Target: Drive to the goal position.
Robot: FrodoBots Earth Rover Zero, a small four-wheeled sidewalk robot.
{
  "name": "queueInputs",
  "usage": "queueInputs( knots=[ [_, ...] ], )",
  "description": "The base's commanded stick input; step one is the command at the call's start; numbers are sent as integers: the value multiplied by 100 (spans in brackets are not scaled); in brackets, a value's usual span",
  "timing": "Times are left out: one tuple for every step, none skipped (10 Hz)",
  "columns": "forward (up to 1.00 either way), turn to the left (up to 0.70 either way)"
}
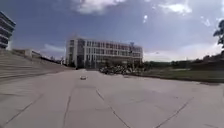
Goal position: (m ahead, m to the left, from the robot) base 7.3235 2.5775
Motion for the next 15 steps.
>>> queueInputs(
  knots=[
    [50, 50],
    [50, 7],
    [50, 0],
    [50, 0],
    [50, 0],
    [50, 0],
    [50, 0],
    [50, 0],
    [50, 0],
    [50, 0],
    [50, 0],
    [50, 0],
    [50, 0],
    [50, 0],
    [50, 0]
  ],
)
